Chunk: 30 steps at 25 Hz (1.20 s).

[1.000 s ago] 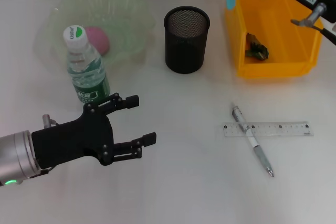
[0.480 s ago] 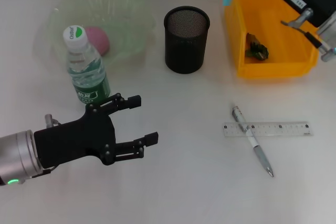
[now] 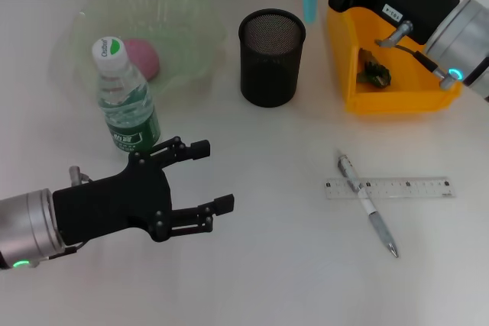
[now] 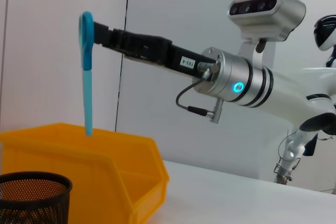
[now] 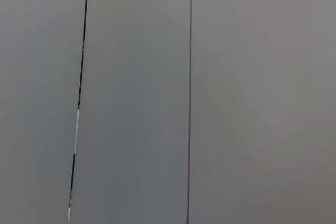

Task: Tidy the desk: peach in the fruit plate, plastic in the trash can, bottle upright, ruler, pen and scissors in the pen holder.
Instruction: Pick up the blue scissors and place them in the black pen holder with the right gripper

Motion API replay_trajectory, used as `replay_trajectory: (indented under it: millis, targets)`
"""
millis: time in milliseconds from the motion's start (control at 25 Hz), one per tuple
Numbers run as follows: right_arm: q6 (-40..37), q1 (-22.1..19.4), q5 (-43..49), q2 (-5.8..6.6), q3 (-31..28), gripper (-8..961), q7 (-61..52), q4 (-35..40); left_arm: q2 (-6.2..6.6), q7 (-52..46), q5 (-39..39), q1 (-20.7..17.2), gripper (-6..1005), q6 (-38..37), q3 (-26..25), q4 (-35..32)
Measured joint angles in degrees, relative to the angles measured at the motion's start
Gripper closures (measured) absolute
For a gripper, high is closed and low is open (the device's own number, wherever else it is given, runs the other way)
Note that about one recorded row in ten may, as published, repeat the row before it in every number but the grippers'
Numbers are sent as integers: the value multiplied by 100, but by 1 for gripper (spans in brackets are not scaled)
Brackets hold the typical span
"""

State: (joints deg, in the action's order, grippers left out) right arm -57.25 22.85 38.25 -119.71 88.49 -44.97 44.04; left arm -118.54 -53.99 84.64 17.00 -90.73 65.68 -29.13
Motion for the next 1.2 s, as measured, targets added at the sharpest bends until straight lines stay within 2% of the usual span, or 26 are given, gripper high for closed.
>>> replay_trajectory:
  millis: [760,960,1200]
  targets:
    - [228,954,-34,-9,-70,846,366,-1353,6,-305,-32,65,134,-96,6,-49]
    - [277,1138,-37,-9,-82,846,401,-1580,6,-305,-33,67,134,-121,6,-50]
    - [276,1171,-38,-9,-38,846,539,-1640,6,-293,-9,75,134,-158,6,-50]
